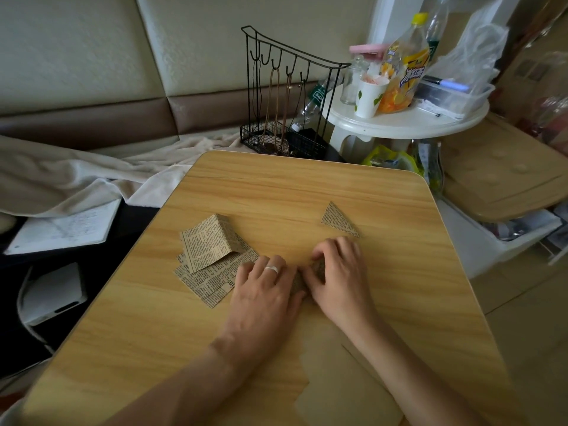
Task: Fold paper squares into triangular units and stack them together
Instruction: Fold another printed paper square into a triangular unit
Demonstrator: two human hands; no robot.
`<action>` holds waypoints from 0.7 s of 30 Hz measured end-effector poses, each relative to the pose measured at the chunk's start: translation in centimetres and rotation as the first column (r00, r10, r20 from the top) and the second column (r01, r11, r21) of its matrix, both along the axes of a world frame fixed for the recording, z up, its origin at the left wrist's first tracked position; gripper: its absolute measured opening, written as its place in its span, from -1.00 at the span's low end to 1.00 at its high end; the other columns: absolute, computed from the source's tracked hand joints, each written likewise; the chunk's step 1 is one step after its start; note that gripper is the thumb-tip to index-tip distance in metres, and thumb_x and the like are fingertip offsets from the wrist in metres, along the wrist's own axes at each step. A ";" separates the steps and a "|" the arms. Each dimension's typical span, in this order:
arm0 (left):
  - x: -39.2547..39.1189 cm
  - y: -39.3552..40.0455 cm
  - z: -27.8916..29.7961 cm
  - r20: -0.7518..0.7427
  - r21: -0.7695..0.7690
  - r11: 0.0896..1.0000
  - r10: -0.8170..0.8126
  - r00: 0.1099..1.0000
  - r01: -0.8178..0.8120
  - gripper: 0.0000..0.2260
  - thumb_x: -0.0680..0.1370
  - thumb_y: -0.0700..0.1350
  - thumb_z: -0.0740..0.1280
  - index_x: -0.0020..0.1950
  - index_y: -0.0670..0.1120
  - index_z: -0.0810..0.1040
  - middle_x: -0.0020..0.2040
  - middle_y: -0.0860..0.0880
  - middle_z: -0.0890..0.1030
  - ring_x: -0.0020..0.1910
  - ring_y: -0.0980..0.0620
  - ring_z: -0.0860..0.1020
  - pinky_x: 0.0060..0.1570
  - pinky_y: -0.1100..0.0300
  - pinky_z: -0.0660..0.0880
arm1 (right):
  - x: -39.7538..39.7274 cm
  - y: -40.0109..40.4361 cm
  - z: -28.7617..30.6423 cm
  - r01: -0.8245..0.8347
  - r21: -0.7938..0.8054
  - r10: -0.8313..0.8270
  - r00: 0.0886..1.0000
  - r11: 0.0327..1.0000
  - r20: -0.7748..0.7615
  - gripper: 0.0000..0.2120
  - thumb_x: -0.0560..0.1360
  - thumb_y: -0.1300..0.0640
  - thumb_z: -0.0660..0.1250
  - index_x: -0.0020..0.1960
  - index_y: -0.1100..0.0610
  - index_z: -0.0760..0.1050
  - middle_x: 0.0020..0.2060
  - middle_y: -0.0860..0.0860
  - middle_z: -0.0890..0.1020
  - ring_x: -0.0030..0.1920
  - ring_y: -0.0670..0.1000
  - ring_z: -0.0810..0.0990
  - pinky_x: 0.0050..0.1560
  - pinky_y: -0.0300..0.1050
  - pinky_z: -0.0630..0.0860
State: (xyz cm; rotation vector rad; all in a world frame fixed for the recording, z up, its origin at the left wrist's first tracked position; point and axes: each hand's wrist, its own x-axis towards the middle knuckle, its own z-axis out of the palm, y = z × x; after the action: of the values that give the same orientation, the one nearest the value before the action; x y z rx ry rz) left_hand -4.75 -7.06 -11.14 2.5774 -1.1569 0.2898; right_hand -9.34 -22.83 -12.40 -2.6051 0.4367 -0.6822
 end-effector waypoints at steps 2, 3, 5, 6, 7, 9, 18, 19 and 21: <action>-0.3 0.8 -0.4 0.003 0.011 0.999 -0.032 0.999 0.032 -0.59 0.59 0.12 0.20 0.30 -0.06 0.62 0.23 -0.03 0.61 0.21 -0.09 0.58 0.18 -0.06 0.47 | 0.0 -0.1 -0.1 0.003 0.016 -0.003 1.000 1.000 0.027 -0.76 0.46 0.11 0.54 -0.05 0.21 0.54 -0.08 0.10 0.53 -0.02 0.19 0.49 0.04 0.15 0.48; -0.5 1.1 -0.5 -0.017 0.039 0.998 -0.047 0.999 0.048 -0.54 0.61 0.14 0.18 0.39 -0.07 0.58 0.34 -0.03 0.58 0.33 -0.08 0.54 0.27 -0.07 0.44 | 0.0 -0.1 -0.1 0.012 0.017 -0.013 0.999 1.000 0.039 -0.74 0.47 0.08 0.54 -0.05 0.21 0.53 -0.08 0.10 0.53 -0.02 0.19 0.49 0.04 0.13 0.47; -0.6 1.6 -0.7 -0.058 0.099 0.992 -0.069 0.996 0.074 -0.44 0.64 0.21 0.09 0.53 -0.07 0.45 0.54 -0.03 0.43 0.55 -0.03 0.35 0.46 -0.12 0.33 | 0.1 0.2 -0.1 0.058 0.020 -0.058 0.998 0.998 0.032 -0.69 0.47 0.00 0.54 -0.05 0.20 0.53 -0.06 0.10 0.53 0.00 0.19 0.50 0.05 0.11 0.45; -0.6 1.8 -0.8 -0.074 0.128 0.988 -0.072 0.995 0.081 -0.39 0.66 0.25 0.02 0.59 -0.06 0.36 0.60 -0.01 0.32 0.61 0.01 0.22 0.54 -0.15 0.22 | 0.1 0.3 -0.1 0.098 0.023 -0.099 0.995 0.995 0.009 -0.66 0.47 -0.05 0.54 -0.04 0.18 0.52 -0.04 0.10 0.53 0.01 0.19 0.50 0.06 0.12 0.43; -0.6 2.0 -0.9 -0.086 0.152 0.984 -0.076 0.993 0.088 -0.35 0.66 0.29 -0.04 0.63 -0.07 0.26 0.63 0.00 0.22 0.64 0.04 0.12 0.58 -0.18 0.11 | 0.2 0.4 0.0 0.148 0.022 -0.147 0.989 0.989 -0.020 -0.64 0.46 -0.10 0.52 -0.02 0.16 0.52 -0.02 0.09 0.53 0.04 0.19 0.50 0.07 0.12 0.42; -0.6 2.3 -1.1 -0.091 0.174 0.978 -0.096 0.991 0.111 -0.28 0.65 0.35 -0.12 0.65 -0.09 0.17 0.65 -0.01 0.12 0.65 0.05 0.01 0.60 -0.20 0.00 | 0.3 -0.1 0.1 0.245 0.016 -0.244 0.968 0.969 -0.063 -0.62 0.44 -0.15 0.51 -0.01 0.13 0.51 0.01 0.09 0.54 0.09 0.21 0.50 0.08 0.12 0.40; -0.3 2.6 -0.9 -0.123 0.219 0.963 -0.131 0.984 0.155 -0.16 0.56 0.48 -0.20 0.68 -0.04 0.00 0.67 0.02 -0.09 0.64 0.10 -0.21 0.62 -0.05 -0.14 | 0.2 -1.1 0.4 0.336 -0.035 -0.338 0.939 0.941 -0.064 -0.74 0.49 0.02 0.51 -0.01 0.17 0.53 -0.01 0.19 0.56 0.06 0.28 0.53 0.03 0.15 0.42; -0.3 2.6 -0.8 -0.132 0.218 0.963 -0.130 0.983 0.157 -0.16 0.56 0.48 -0.20 0.68 -0.05 0.00 0.67 0.02 -0.07 0.64 0.10 -0.20 0.62 -0.06 -0.13 | 0.2 -1.1 0.5 0.332 -0.056 -0.335 0.940 0.942 -0.060 -0.76 0.51 0.04 0.49 0.00 0.17 0.53 -0.01 0.18 0.56 0.06 0.28 0.54 0.02 0.15 0.43; -0.3 2.6 -0.8 -0.128 0.249 0.957 -0.121 0.984 0.150 -0.15 0.55 0.49 -0.24 0.68 -0.03 -0.07 0.67 0.04 -0.13 0.63 0.12 -0.25 0.62 -0.05 -0.18 | -0.2 -1.1 0.7 0.242 -0.104 -0.242 0.970 0.965 0.015 -0.84 0.55 0.11 0.45 0.01 0.18 0.54 0.00 0.16 0.58 0.06 0.28 0.56 -0.01 0.16 0.47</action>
State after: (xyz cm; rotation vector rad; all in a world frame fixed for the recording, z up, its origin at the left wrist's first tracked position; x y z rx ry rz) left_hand -5.01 -4.47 -11.99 2.6723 -1.4035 -0.0398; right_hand -9.53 -23.90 -11.70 -2.6749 0.7470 -0.8067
